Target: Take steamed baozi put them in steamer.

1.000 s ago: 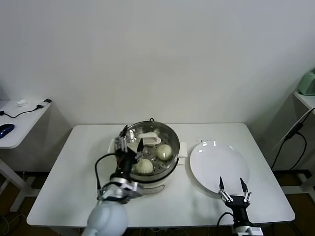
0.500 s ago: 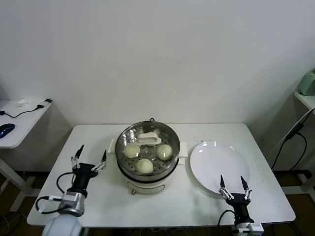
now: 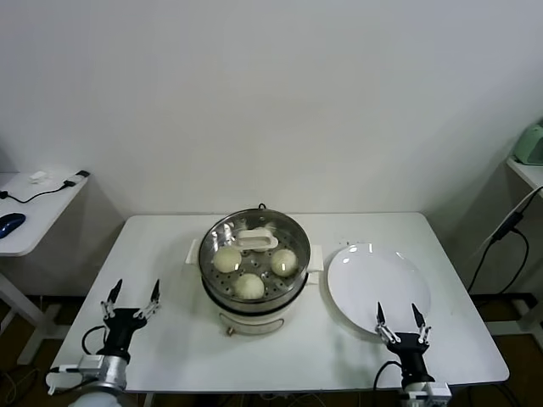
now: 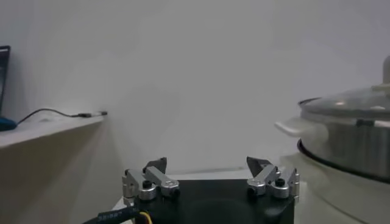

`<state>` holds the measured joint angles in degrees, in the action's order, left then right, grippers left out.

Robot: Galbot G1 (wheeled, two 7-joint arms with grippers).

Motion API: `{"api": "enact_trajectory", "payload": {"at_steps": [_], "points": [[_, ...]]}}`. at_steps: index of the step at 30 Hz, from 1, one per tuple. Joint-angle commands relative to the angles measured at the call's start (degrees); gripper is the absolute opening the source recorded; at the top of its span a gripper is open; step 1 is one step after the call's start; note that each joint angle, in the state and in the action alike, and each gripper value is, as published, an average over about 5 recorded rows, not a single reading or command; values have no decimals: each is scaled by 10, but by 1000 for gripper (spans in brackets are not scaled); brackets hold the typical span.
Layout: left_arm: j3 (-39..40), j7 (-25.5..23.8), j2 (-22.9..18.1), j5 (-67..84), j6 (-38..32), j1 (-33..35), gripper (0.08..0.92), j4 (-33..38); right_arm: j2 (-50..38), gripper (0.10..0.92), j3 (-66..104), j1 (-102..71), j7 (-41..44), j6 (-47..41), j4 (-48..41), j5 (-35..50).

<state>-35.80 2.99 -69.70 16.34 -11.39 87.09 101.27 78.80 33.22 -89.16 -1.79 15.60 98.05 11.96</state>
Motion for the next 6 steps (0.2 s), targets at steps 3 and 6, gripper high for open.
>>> {"api": "enact_trajectory", "payload": {"at_steps": [3,6], "points": [[-4,-3,6,26,-39,12,823,-32,4,823,0,1,1,-2,-3,-1],[-3,-3,5,23,-39,14,823,-29,4,823,0,1,1,-2,-3,-1]]}}
